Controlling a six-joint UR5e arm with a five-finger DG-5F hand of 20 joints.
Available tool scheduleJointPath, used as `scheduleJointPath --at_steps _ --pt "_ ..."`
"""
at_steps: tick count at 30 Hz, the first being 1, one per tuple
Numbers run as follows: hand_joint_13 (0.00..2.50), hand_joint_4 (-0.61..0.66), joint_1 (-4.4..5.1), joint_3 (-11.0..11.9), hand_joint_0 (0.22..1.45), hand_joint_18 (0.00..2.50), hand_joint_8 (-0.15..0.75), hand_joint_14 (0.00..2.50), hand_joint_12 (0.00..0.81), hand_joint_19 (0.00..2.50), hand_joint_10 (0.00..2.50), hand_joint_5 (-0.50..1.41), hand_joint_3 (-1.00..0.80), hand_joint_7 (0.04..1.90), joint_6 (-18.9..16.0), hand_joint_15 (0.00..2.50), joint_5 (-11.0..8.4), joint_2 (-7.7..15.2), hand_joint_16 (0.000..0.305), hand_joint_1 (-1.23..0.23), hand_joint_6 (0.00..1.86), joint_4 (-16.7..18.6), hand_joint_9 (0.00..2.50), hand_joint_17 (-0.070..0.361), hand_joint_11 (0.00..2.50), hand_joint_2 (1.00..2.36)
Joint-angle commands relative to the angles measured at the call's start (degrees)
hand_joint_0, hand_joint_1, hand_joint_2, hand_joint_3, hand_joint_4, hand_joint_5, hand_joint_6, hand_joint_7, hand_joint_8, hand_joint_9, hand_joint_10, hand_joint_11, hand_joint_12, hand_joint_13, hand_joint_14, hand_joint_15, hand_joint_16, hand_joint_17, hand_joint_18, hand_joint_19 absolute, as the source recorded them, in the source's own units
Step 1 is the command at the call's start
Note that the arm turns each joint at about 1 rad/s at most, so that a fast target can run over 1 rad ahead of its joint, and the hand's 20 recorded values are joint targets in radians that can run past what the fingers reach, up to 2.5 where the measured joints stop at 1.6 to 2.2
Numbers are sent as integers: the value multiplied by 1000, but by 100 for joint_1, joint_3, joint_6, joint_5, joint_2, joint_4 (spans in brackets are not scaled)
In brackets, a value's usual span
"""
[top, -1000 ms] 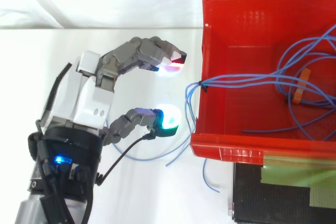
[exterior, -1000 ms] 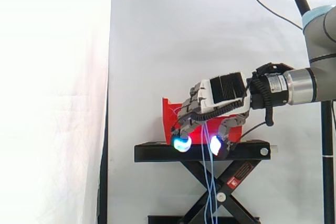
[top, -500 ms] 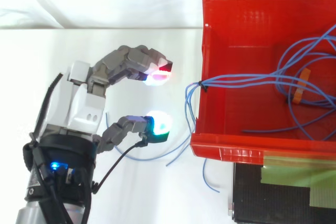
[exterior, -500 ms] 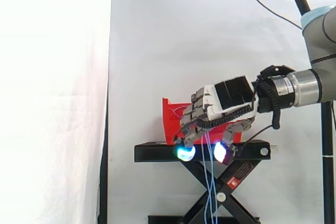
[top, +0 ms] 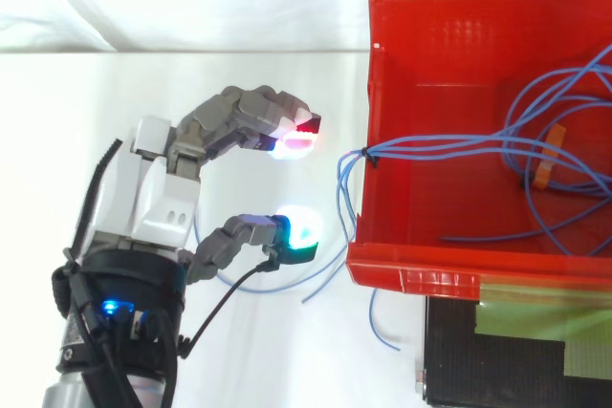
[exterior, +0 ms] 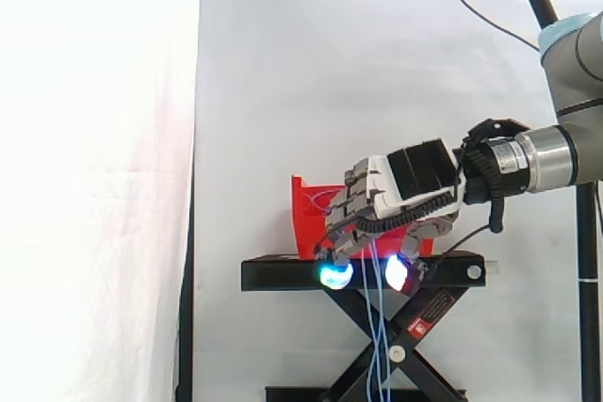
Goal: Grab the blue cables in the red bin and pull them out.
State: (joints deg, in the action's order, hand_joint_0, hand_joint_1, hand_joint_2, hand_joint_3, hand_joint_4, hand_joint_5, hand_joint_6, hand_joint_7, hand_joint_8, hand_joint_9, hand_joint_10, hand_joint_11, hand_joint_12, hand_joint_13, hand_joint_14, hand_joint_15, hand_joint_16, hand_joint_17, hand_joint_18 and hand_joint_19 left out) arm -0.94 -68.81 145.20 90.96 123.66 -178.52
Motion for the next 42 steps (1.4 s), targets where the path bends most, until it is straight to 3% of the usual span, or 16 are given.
scheduleJointPath --at_steps 1,9,14,22,42 --pt "682 54 -29 -1 765 592 191 28 319 1070 30 737 -1000 665 66 863 9 0 44 -1115 9 28 662 98 1015 1000" --pt "679 61 -91 -1 764 593 192 29 318 1070 29 737 -1000 662 153 860 167 0 44 -1113 9 142 662 99 1003 1000" --pt "677 60 -135 -1 764 591 193 27 320 1070 28 736 -1000 662 162 854 370 0 44 -1113 10 151 660 98 1014 1000" --pt "673 52 -161 8 767 589 191 27 318 1068 30 736 -1000 663 171 852 422 0 44 -1114 10 221 660 98 1013 1000" --pt "668 55 -310 -1 771 586 190 27 315 1070 30 737 -1000 662 320 841 791 0 44 -1111 10 98 663 98 1006 1000"
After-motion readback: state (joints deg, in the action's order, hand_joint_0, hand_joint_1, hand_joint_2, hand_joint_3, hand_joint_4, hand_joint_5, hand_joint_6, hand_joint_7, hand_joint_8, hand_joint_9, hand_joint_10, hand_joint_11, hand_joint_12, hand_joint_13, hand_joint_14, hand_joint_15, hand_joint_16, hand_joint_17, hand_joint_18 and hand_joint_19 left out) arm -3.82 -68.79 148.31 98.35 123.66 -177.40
